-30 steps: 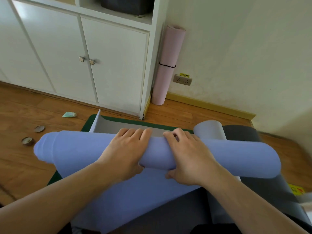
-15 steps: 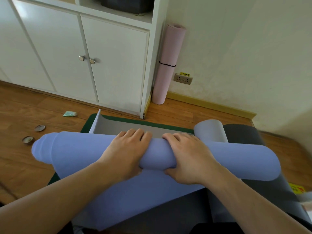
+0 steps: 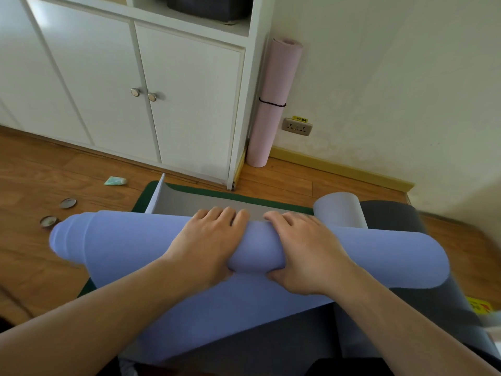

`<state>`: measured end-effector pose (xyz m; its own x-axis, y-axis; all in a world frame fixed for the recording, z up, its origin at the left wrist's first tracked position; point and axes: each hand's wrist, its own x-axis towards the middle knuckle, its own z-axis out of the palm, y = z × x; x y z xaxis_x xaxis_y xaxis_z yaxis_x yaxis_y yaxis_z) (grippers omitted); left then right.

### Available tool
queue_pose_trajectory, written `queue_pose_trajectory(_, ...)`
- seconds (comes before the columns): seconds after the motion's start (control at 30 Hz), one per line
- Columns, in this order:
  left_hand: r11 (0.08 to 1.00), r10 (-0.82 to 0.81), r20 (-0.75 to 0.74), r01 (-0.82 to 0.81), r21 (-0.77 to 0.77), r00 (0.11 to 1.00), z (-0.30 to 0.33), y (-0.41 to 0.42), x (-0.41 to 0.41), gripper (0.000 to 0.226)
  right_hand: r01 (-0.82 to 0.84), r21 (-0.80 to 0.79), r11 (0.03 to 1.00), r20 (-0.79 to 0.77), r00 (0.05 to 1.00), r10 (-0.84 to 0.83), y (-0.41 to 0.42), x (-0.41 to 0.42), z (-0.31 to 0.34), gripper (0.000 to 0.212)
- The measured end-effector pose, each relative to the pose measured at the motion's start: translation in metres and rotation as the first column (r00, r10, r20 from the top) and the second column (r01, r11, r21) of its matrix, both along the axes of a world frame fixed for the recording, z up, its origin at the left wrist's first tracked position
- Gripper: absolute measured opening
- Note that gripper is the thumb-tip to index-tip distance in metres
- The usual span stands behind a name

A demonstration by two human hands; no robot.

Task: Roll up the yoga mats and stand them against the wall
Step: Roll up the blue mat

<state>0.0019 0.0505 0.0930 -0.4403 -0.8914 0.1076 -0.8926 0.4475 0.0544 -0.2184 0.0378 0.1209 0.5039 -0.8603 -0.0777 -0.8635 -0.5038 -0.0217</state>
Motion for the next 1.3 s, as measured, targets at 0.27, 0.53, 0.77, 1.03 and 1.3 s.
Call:
queue_pose_trajectory(0.27, 0.989, -0.007, -0.089, 0.020, 0.149, 0.996, 0.017, -0.003, 0.008, 0.077, -0.067, -0.076, 0.995, -0.055, 0.996, 0.063, -0.002, 0.004, -0.004, 0.092)
queue_pose_trajectory(0.53, 0.975, 0.018, 0.055, -0.029, 0.218, 0.998, 0.026, -0.007, 0.026, 0.086, -0.010, -0.004, 1.000, 0.048, 0.999, 0.010, -0.008, -0.007, 0.004, 0.075)
queue_pose_trajectory(0.77, 0.983, 0.029, 0.047, -0.037, 0.178, 0.998, 0.038, -0.004, 0.010, 0.082, -0.114, -0.064, 0.991, -0.020, 0.993, 0.113, 0.007, 0.020, 0.001, 0.116)
queue_pose_trajectory(1.03, 0.879, 0.246, -0.110, -0.174, 0.443, 0.963, 0.090, -0.014, 0.088, 0.077, -0.024, -0.043, 0.999, 0.085, 0.996, 0.028, -0.023, -0.012, 0.007, 0.078)
queue_pose_trajectory(1.3, 0.780, 0.487, -0.571, -0.035, 0.625, 0.660, 0.083, -0.004, 0.117, 0.060, 0.106, -0.001, 0.994, 0.215, 0.971, -0.104, -0.036, -0.036, 0.008, 0.074)
